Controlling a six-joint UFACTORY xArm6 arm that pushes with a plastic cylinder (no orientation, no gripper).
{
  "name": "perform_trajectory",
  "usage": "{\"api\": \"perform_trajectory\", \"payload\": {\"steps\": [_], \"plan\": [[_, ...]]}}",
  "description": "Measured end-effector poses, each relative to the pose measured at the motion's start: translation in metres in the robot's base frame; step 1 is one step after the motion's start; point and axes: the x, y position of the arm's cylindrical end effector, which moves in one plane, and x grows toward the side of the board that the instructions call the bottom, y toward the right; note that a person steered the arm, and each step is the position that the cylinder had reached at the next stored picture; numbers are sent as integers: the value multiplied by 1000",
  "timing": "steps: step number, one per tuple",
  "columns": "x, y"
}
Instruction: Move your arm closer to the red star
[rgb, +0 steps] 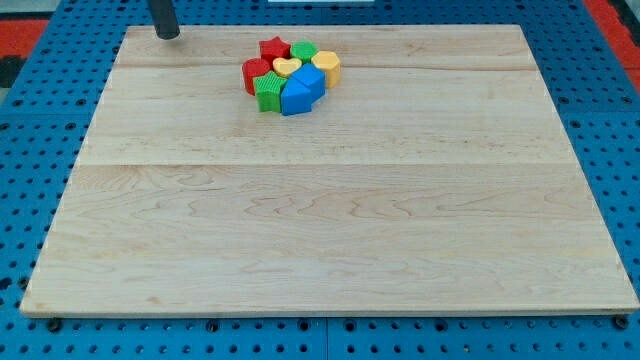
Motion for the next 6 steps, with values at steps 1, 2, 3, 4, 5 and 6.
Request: {"api": "perform_trajectory", "payload": {"steps": [1,2,3,4,5,6], "plan": [[0,2],[13,20],[29,48],[48,66],[51,99],[51,106]]}}
